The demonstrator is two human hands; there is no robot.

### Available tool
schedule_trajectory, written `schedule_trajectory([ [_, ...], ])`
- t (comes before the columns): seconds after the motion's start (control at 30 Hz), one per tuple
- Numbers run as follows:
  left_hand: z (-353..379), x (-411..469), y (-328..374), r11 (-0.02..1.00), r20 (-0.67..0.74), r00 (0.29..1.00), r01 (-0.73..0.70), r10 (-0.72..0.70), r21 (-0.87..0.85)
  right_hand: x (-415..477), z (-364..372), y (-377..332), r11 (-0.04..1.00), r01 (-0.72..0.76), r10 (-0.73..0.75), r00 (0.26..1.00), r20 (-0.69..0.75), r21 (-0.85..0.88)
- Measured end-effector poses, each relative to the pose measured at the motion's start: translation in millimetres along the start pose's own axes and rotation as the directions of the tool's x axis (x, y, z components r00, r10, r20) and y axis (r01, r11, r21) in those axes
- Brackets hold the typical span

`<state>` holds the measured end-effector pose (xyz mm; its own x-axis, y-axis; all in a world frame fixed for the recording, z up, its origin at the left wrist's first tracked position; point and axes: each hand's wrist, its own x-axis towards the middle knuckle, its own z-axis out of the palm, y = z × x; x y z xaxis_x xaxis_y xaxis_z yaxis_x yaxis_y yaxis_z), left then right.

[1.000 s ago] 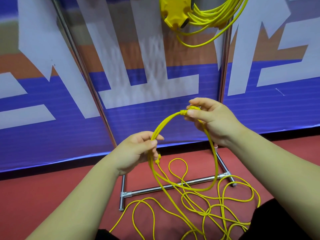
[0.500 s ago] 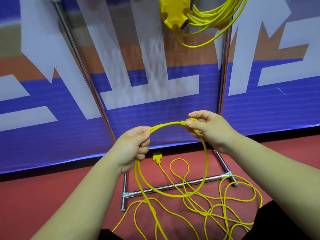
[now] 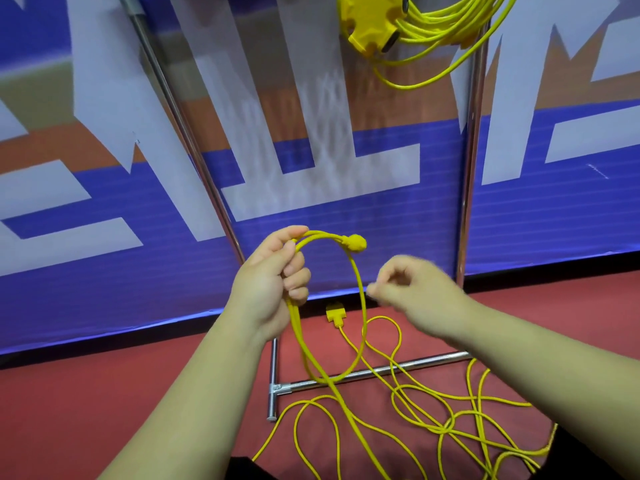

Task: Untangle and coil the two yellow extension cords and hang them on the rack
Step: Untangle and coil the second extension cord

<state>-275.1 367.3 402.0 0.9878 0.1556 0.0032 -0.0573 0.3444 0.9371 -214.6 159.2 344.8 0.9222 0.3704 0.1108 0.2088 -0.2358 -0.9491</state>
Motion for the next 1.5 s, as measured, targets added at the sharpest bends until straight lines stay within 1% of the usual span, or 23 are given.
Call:
schedule_trajectory([
  [0.07,-2.1,2.2,4.7,0.996,-0.05,0.998,-0.042,0.038,-0.077,-13.2,21.4,6.2,1.0,0.017,-0.011,0.967,0.254,-0.018],
  [0.1,-3.4,3.4,7.3,0.992,-0.071,0.996,-0.06,0.053,-0.11,-17.1,31.6,11.7,0.999,0.017,-0.005,0.946,0.325,-0.035],
  [0.27,-11.7,5.6,16.3,0.971,-0.138,0.988,-0.102,0.073,-0.217,-21.8,66.7,38.3,0.999,-0.046,0.027,0.884,0.467,0.029],
  [0.43,-24.0,6.6,19.5,0.946,-0.164,0.984,-0.121,0.073,-0.302,-28.9,87.0,54.2,0.997,-0.073,0.055,0.817,0.574,0.009],
  [0.5,-30.8,6.6,21.3,0.946,-0.16,0.984,-0.122,0.076,-0.302,-28.8,91.1,56.0,0.997,-0.074,0.073,0.814,0.576,-0.022],
  [0.57,-38.3,5.4,23.3,0.961,-0.135,0.988,-0.111,0.079,-0.254,-25.5,89.8,53.5,0.993,-0.119,0.1,0.814,0.573,-0.005],
  [0.63,-45.5,3.9,25.3,0.988,-0.101,0.992,-0.085,0.072,-0.13,-18.9,82.8,47.3,0.983,-0.177,0.128,0.839,0.529,0.042],
  [0.7,-52.1,2.2,24.7,0.996,-0.09,0.994,-0.053,0.06,0.075,-10.7,71.3,37.9,0.973,-0.213,0.149,0.88,0.45,0.094],
  [0.73,-53.8,0.9,22.9,0.98,-0.089,0.995,-0.034,0.052,0.195,-6.8,65.0,32.9,0.968,-0.22,0.152,0.899,0.411,0.123],
  [0.8,-53.7,-2.2,16.6,0.907,-0.081,0.996,-0.002,0.04,0.422,0.3,52.9,23.5,0.965,-0.207,0.141,0.927,0.347,0.16],
  [0.9,-42.8,-7.0,5.2,0.772,-0.033,0.999,0.0,0.028,0.635,7.0,39.2,12.5,0.969,-0.166,0.118,0.962,0.247,0.184],
  [1.03,-28.4,-6.6,-8.0,0.709,0.015,0.999,0.019,-0.041,0.705,8.8,28.7,-3.1,0.977,-0.11,0.078,0.982,0.174,0.181],
  [1.1,-25.9,-5.8,-11.7,0.659,0.041,0.997,0.016,-0.072,0.752,8.6,24.1,-9.4,0.978,-0.09,0.061,0.986,0.156,0.188],
  [1.13,-24.9,-5.7,-13.3,0.65,0.059,0.994,0.016,-0.093,0.76,8.3,21.7,-12.0,0.98,-0.078,0.05,0.987,0.151,0.185],
  [1.2,-21.1,-6.9,-14.5,0.676,0.1,0.989,0.002,-0.113,0.737,7.0,16.8,-15.2,0.984,-0.052,0.026,0.989,0.147,0.172],
  [1.23,-17.9,-8.2,-14.1,0.665,0.121,0.986,-0.012,-0.118,0.746,6.1,14.6,-16.1,0.985,-0.039,0.014,0.989,0.15,0.169],
  [1.27,-14.6,-9.7,-13.6,0.63,0.142,0.983,-0.039,-0.114,0.776,5.3,12.6,-17.5,0.985,-0.03,0.003,0.987,0.16,0.168],
  [1.33,-10.4,-11.4,-12.1,0.52,0.195,0.977,-0.121,-0.089,0.845,5.4,8.4,-19.9,0.984,-0.022,-0.011,0.983,0.185,0.177],
  [1.37,-9.1,-11.3,-9.8,0.482,0.209,0.977,-0.163,-0.043,0.861,6.3,5.8,-21.0,0.98,-0.028,-0.011,0.98,0.2,0.194],
  [1.4,-9.3,-9.2,-6.1,0.468,0.189,0.981,-0.183,0.035,0.864,7.6,2.6,-21.8,0.976,-0.041,-0.006,0.977,0.213,0.214],
  [1.43,-12.5,-5.6,-1.8,0.475,0.139,0.98,-0.19,0.141,0.859,9.0,-1.6,-21.3,0.972,-0.057,0.004,0.975,0.223,0.229],
  [1.47,-18.2,-1.5,5.1,0.505,0.052,0.967,-0.174,0.248,0.845,10.2,-6.4,-19.7,0.969,-0.073,0.018,0.973,0.229,0.237],
  [1.5,-27.3,3.2,12.0,0.565,-0.054,0.942,-0.153,0.332,0.811,11.4,-11.2,-17.0,0.966,-0.094,0.036,0.971,0.235,0.241],
])
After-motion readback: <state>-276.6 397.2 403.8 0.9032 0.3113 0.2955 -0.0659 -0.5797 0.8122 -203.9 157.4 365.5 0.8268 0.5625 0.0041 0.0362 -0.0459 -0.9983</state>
